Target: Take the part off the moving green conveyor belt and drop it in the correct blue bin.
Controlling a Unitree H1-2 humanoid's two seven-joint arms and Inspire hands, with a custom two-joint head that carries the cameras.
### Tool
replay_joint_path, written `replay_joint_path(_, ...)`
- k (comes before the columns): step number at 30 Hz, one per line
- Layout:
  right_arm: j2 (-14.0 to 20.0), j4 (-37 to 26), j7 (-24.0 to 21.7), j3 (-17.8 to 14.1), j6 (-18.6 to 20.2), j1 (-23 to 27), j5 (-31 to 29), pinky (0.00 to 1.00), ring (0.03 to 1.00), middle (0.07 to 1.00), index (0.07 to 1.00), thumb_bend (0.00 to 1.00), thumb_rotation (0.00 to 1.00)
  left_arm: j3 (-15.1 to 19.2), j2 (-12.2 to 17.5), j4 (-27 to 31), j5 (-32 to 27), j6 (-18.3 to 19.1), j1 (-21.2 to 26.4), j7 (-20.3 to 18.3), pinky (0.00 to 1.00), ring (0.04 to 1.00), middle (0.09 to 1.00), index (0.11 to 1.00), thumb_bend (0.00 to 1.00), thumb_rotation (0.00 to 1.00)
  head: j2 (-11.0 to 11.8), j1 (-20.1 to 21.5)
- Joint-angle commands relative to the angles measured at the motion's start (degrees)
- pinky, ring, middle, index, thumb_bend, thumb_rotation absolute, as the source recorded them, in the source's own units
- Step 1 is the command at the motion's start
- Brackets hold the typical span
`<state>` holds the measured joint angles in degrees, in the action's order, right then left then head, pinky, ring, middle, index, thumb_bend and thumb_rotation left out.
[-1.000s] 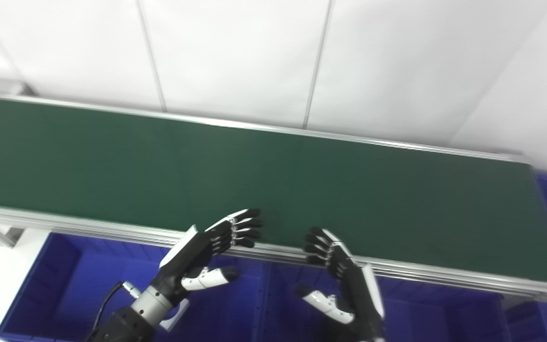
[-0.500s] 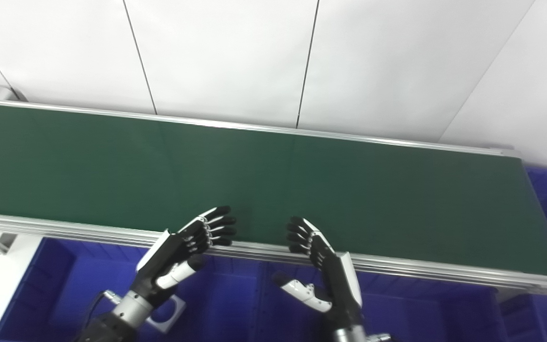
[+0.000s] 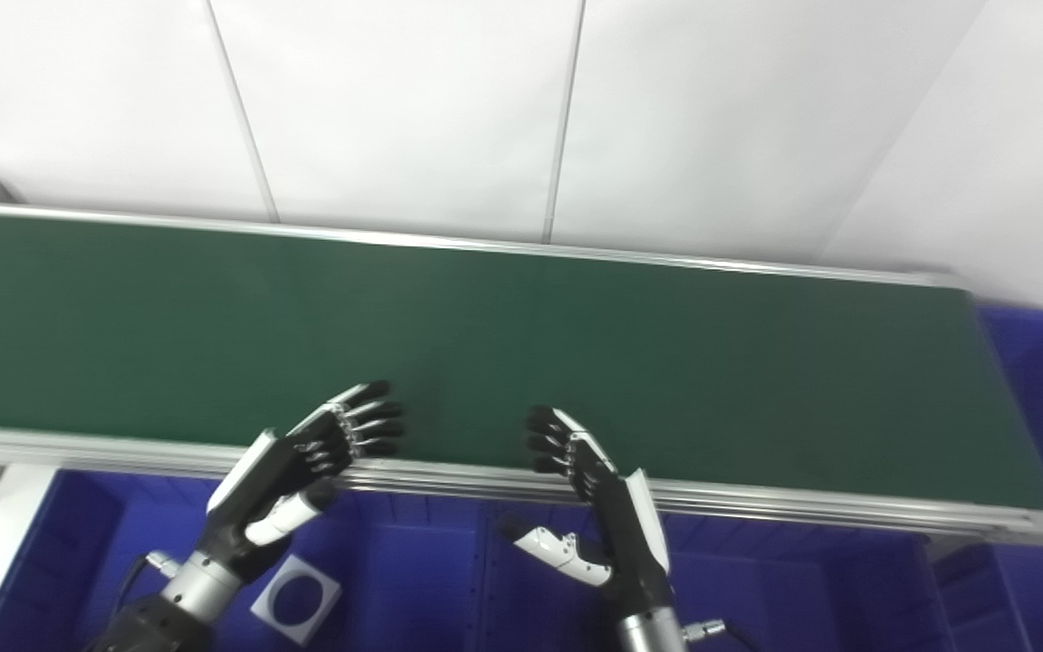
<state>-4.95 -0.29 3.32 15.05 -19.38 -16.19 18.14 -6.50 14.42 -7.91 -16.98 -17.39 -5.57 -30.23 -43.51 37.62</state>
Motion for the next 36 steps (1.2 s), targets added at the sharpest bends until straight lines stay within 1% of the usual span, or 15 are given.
replay_joint_path(1, -2.62, -1.25, 0.85, 1.07, 0.33, 0.89, 0.15, 0.72, 0.799, 0.841, 0.869, 0.79, 0.57, 0.39, 0.89, 0.87, -1.00, -0.48, 1.10, -0.99, 0.76, 0.804, 0.851, 0.902, 0.86, 0.67, -0.22, -0.17)
replay_joint_path(7, -2.89, -2.05, 0.94, 0.98, 0.72, 0.58, -0.24, 0.72, 0.794, 0.829, 0.860, 0.79, 0.55, 0.49, 1.60, 1.95, -1.02, 0.09, 1.31, -1.91, 0.77, 0.800, 0.845, 0.905, 0.85, 0.66, -0.77, -1.24)
replay_joint_path(13, -2.80, -3.03, 0.79, 0.92, 1.28, 0.43, -0.30, 0.72, 0.789, 0.825, 0.860, 0.79, 0.56, 0.71, 1.77, 4.43, -0.59, 2.27, 1.30, -1.36, 0.77, 0.799, 0.842, 0.904, 0.87, 0.66, -1.86, -2.84)
replay_joint_path(14, -2.65, -3.27, 0.73, 0.89, 1.29, 0.38, -0.35, 0.72, 0.789, 0.826, 0.860, 0.78, 0.56, 0.73, 1.72, 5.11, -0.42, 2.71, 1.27, -1.18, 0.77, 0.800, 0.843, 0.905, 0.87, 0.66, -2.34, -4.40)
replay_joint_path(15, -2.53, -3.44, 0.69, 0.86, 1.29, 0.34, -0.38, 0.72, 0.789, 0.826, 0.860, 0.78, 0.56, 0.75, 1.68, 5.59, -0.29, 3.04, 1.25, -1.07, 0.77, 0.800, 0.844, 0.906, 0.87, 0.66, -2.34, -4.40)
replay_joint_path(19, -1.79, -5.42, 0.24, 0.62, 2.27, -0.49, -0.85, 0.72, 0.790, 0.827, 0.861, 0.79, 0.58, 0.35, 1.04, 8.94, 0.58, 4.76, 0.73, -0.21, 0.77, 0.807, 0.851, 0.912, 0.85, 0.66, -3.39, -9.92)
replay_joint_path(20, -1.64, -5.84, 0.15, 0.59, 2.45, -0.68, -1.03, 0.71, 0.790, 0.827, 0.861, 0.79, 0.58, 0.24, 0.85, 9.58, 0.81, 5.03, 0.58, -0.03, 0.77, 0.809, 0.853, 0.913, 0.85, 0.66, -3.44, -10.21)
replay_joint_path(24, -0.89, -7.46, 0.06, 0.16, 2.16, -1.69, -2.40, 0.70, 0.782, 0.819, 0.852, 0.78, 0.56, -0.56, 0.04, 12.93, 3.01, 6.24, -0.63, 1.57, 0.77, 0.814, 0.855, 0.918, 0.83, 0.68, -3.91, -14.18)
replay_joint_path(25, -0.60, -7.91, -0.04, 0.01, 2.08, -1.96, -2.81, 0.70, 0.780, 0.818, 0.851, 0.78, 0.56, -0.75, -0.25, 13.74, 3.54, 6.51, -1.02, 2.11, 0.77, 0.813, 0.855, 0.918, 0.83, 0.68, -4.18, -15.93)
replay_joint_path(26, -0.40, -8.28, -0.12, -0.12, 2.06, -2.19, -3.16, 0.70, 0.778, 0.817, 0.850, 0.77, 0.55, -0.82, -0.47, 14.42, 3.89, 6.73, -1.41, 2.59, 0.77, 0.812, 0.854, 0.917, 0.83, 0.69, -4.18, -15.93)
replay_joint_path(27, -0.11, -8.79, -0.24, -0.29, 2.11, -2.47, -3.52, 0.70, 0.775, 0.815, 0.851, 0.77, 0.55, -0.90, -0.82, 15.19, 4.27, 7.05, -1.85, 3.12, 0.77, 0.812, 0.853, 0.916, 0.83, 0.69, -4.49, -17.69)
replay_joint_path(30, 0.52, -10.18, -0.55, -0.71, 2.44, -3.14, -4.25, 0.69, 0.768, 0.813, 0.851, 0.76, 0.57, -0.98, -1.65, 16.87, 5.00, 7.97, -2.98, 4.53, 0.76, 0.810, 0.851, 0.908, 0.82, 0.68, -4.85, -19.17)
replay_joint_path(31, 0.92, -11.00, -0.78, -0.95, 2.79, -3.46, -4.62, 0.69, 0.765, 0.813, 0.853, 0.76, 0.58, -1.07, -2.07, 17.36, 5.16, 8.29, -3.45, 4.98, 0.76, 0.811, 0.852, 0.904, 0.82, 0.68, -5.49, -21.25)
replay_joint_path(32, 1.21, -11.56, -0.94, -1.10, 3.06, -3.68, -4.89, 0.69, 0.765, 0.813, 0.853, 0.76, 0.58, -1.17, -2.33, 17.68, 5.25, 8.52, -3.75, 5.30, 0.76, 0.811, 0.853, 0.903, 0.82, 0.68, -5.49, -21.25)
replay_joint_path(36, 2.59, -13.85, -1.52, -1.79, 4.14, -4.33, -6.31, 0.69, 0.760, 0.815, 0.852, 0.73, 0.59, -1.94, -3.19, 18.29, 6.26, 8.51, -4.78, 6.32, 0.77, 0.816, 0.856, 0.893, 0.79, 0.68, -6.71, -23.84)
